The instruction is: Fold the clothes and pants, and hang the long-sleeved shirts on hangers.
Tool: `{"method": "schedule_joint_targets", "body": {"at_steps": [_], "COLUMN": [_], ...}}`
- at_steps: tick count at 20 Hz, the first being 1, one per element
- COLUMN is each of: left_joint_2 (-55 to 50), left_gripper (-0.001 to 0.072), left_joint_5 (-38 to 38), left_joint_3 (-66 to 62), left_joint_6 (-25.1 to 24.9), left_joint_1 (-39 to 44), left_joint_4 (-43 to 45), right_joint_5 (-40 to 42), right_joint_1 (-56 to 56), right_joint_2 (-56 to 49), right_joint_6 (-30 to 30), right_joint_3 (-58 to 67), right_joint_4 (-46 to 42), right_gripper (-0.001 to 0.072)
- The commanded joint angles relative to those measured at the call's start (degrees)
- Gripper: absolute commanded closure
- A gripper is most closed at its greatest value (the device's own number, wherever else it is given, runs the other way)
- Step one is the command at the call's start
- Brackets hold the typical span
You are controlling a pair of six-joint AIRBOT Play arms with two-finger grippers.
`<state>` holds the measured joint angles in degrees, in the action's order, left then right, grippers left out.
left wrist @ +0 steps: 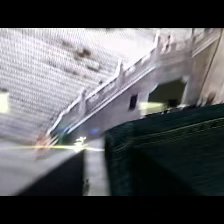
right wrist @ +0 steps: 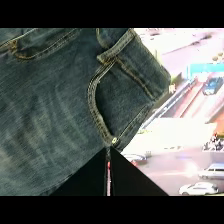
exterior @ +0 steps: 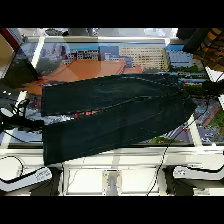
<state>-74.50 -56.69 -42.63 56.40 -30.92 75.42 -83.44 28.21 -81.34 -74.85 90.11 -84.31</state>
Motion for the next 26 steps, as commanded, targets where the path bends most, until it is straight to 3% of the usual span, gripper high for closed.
{"method": "schedule_joint_targets", "body": {"at_steps": [1,2,9,12,14,15,16,17,18,23,26], "left_joint_2": [-3.6,-3.6,-3.7,-3.7,-3.7,-3.7,-3.7,-3.7,-3.6,-1.9,-1.1], "left_gripper": [0.0588,0.0665,0.0666,0.0665,0.0658,0.0616,0.0481,0.0313,0.0233,0.0229,0.0230], "left_joint_5": [1.9,2.2,8.1,8.1,7.4,6.6,5.9,4.8,3.8,-5.0,-13.5], "left_joint_3": [0.2,0.1,-9.4,-14.9,-17.2,-17.7,-17.9,-18.1,-18.1,-18.1,-17.7], "left_joint_6": [-6.1,-9.1,-5.2,-0.2,0.7,0.7,0.7,0.7,0.7,0.7,1.1], "left_joint_1": [0.2,0.2,-0.1,-0.2,-0.1,0.1,0.2,0.2,-0.2,-6.1,-12.6], "left_joint_4": [-9.1,-12.5,-13.1,-8.2,-7.1,-7.2,-7.1,-7.1,-6.9,-6.8,-7.0], "right_joint_5": [-0.9,-1.5,-2.6,-2.2,-1.4,-1.2,-1.1,-0.9,-0.7,2.7,9.3], "right_joint_1": [0.0,0.0,0.0,0.0,0.0,0.0,0.0,0.0,0.0,3.3,6.8], "right_joint_2": [3.0,3.0,3.0,3.0,3.0,3.0,3.0,3.0,3.0,3.0,3.0], "right_joint_6": [-1.0,-1.0,-1.8,-2.3,-2.2,-2.2,-2.0,-2.0,-2.0,0.6,1.1], "right_joint_3": [-1.4,-1.5,-1.6,-1.6,-1.6,-1.6,-1.6,-1.6,-1.9,-11.3,-20.7], "right_joint_4": [-0.2,-0.2,-0.2,-0.5,-0.4,-0.4,-0.4,-0.8,-1.6,-0.8,2.4], "right_gripper": [0.0693,0.0693,0.0693,0.0693,0.0692,0.0689,0.0636,0.0503,0.0404,0.0378,0.0377]}}
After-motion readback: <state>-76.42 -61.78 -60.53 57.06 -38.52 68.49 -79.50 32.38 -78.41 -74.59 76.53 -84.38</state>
